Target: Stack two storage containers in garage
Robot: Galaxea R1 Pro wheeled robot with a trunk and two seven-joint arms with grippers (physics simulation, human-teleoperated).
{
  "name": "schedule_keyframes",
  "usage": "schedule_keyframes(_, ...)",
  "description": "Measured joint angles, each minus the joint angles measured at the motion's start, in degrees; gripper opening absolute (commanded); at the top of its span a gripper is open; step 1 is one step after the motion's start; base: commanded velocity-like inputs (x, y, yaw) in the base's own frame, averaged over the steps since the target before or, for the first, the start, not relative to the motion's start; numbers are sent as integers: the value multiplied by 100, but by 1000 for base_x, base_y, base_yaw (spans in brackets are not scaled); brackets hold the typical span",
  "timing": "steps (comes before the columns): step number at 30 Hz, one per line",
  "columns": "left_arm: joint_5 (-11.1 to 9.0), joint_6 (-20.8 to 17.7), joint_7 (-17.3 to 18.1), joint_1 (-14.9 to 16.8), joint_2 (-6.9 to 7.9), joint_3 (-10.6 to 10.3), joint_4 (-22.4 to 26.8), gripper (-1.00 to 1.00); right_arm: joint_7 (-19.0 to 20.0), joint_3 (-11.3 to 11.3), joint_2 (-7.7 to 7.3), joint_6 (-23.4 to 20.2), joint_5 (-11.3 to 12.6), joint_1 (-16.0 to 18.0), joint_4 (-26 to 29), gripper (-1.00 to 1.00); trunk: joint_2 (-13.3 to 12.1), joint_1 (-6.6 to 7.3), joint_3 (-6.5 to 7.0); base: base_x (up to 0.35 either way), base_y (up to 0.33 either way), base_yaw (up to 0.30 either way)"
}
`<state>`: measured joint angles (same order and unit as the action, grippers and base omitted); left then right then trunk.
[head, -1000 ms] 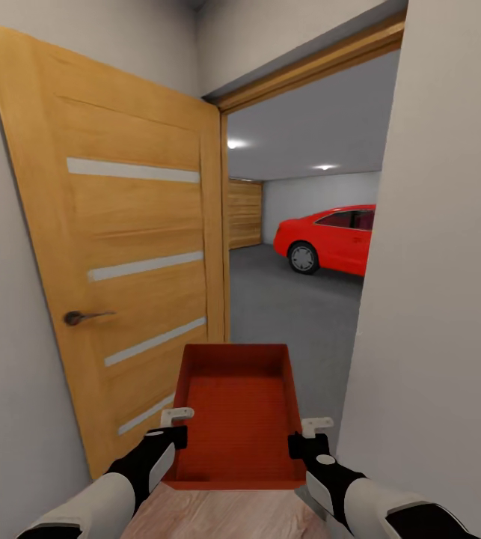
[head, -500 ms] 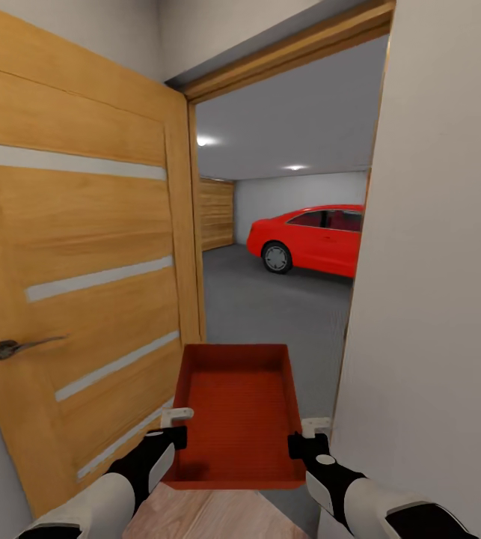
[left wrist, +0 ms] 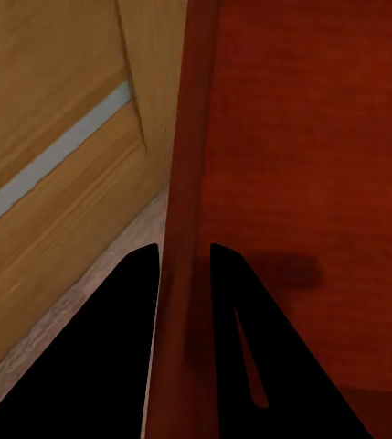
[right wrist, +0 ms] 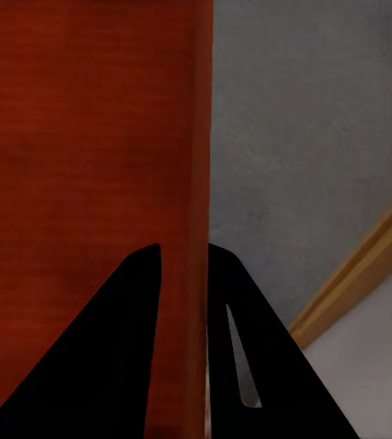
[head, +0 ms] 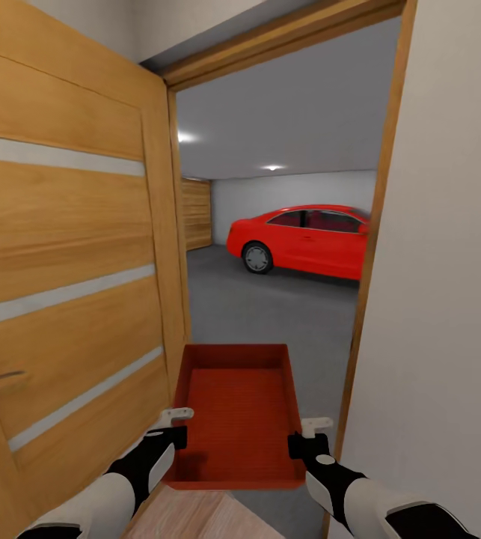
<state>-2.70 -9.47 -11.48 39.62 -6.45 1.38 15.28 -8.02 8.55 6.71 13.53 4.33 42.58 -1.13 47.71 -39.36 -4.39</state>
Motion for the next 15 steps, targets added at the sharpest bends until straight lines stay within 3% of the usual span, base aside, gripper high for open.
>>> schedule_keyframes(9, 1, 4, 2, 1, 1, 2, -3, -100, -1, 1, 0, 1, -1, 0, 0, -100, 0, 0, 0, 298, 218, -289)
schedule_keyframes(15, 1, 3, 0, 1, 1, 2, -3, -100, 3, 0, 0, -1, 0, 0, 0, -100, 0, 0, 0, 293, 226, -70)
